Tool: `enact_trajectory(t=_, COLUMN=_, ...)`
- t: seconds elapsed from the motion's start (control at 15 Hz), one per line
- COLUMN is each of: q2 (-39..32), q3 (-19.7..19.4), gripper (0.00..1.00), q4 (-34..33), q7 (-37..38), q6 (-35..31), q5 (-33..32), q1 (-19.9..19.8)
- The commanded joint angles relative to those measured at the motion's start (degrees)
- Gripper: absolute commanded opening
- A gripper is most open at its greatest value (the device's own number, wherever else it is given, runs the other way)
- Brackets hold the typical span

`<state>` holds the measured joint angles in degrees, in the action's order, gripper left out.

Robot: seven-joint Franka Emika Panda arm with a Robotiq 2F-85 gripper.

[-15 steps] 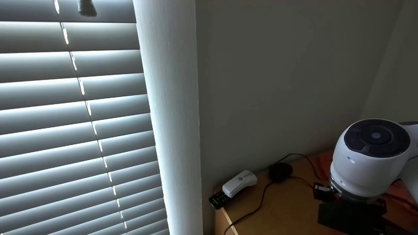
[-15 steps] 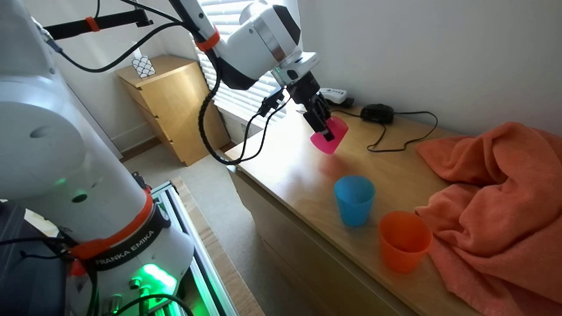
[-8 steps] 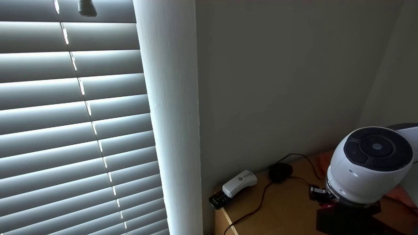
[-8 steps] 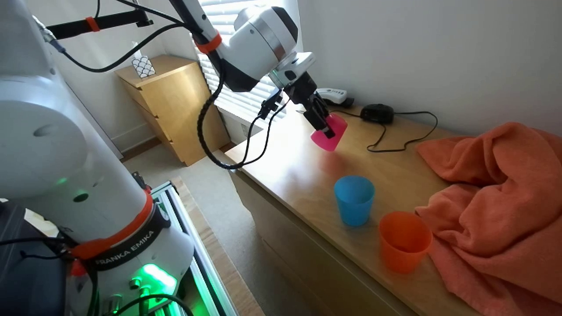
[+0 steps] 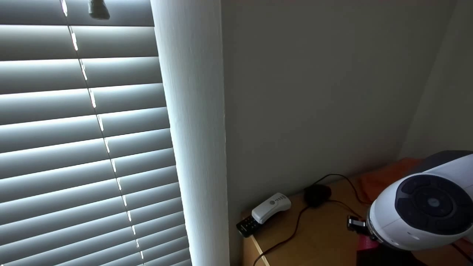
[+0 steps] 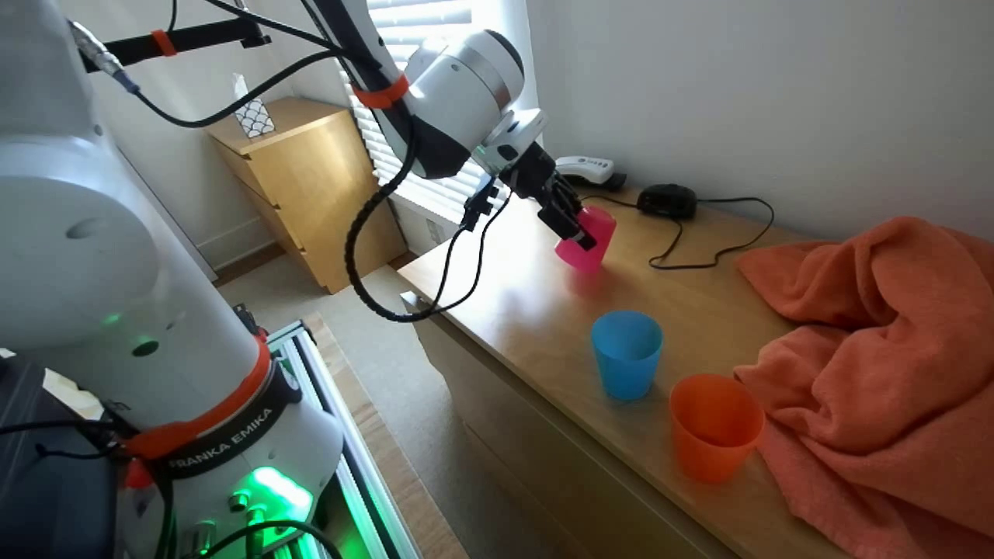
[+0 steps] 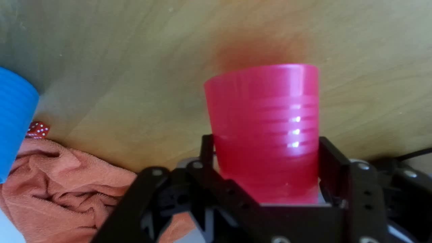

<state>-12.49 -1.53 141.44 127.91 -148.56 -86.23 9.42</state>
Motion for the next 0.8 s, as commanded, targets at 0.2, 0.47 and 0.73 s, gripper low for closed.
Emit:
enact_trajectory(t=0.2, q2=-2.9, q3=4.1, gripper=0.48, q4=-1.1, q7=14.0, q6=7.8, q5=-12.0, q1=-0.2)
enact_trajectory(t=0.47, q2=-4.6, q3=6.7, gripper=0.48, q4=-1.2, q7=14.6, q6=10.8, q5=-12.1, q1=-1.1)
enact_trajectory(t=0.73, q2=-3.8, q3=7.8, gripper=0.99, q4=-0.9, q7=13.4, q6=11.6, q5=-11.5, q1=-2.0)
